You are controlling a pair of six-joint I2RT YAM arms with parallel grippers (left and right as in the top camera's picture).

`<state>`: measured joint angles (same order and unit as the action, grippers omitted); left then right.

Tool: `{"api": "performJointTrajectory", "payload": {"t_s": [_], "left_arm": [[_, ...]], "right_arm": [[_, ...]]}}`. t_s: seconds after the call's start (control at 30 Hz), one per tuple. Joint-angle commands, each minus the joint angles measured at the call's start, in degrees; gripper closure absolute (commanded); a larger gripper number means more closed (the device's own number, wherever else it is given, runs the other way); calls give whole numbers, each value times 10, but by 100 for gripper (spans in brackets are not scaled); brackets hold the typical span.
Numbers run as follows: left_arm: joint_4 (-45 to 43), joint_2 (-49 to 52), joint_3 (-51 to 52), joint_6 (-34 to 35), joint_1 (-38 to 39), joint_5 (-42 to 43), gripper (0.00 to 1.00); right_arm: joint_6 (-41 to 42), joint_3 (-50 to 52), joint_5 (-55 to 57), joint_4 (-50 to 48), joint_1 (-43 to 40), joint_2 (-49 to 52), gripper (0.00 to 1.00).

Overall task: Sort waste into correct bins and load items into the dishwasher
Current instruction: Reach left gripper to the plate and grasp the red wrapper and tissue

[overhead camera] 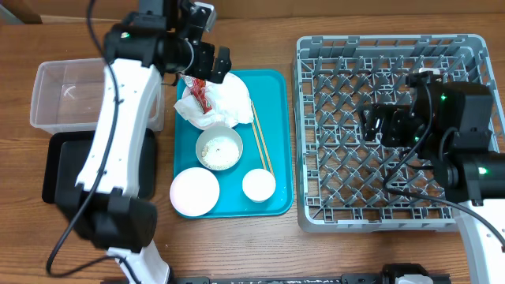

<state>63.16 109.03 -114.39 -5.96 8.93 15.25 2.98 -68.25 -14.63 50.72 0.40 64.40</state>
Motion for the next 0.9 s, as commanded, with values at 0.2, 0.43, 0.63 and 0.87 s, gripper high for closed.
{"api": "performJointTrajectory", "payload": {"t_s": [0.2, 0.43, 0.63, 0.87], "left_arm": [[-3, 151, -15, 228, 5, -167, 0], [-24, 218, -15, 227, 5, -157, 0], [-35, 244, -15, 211, 11, -156, 0], [-39, 271, -15, 209, 28, -157, 0]], "right_arm": [[-16, -12, -9, 15, -2, 25, 0], [-16, -11, -9, 26, -2, 35, 0], [-16, -11, -9, 26, -2, 35, 0], [-16, -11, -9, 26, -2, 35, 0]]}}
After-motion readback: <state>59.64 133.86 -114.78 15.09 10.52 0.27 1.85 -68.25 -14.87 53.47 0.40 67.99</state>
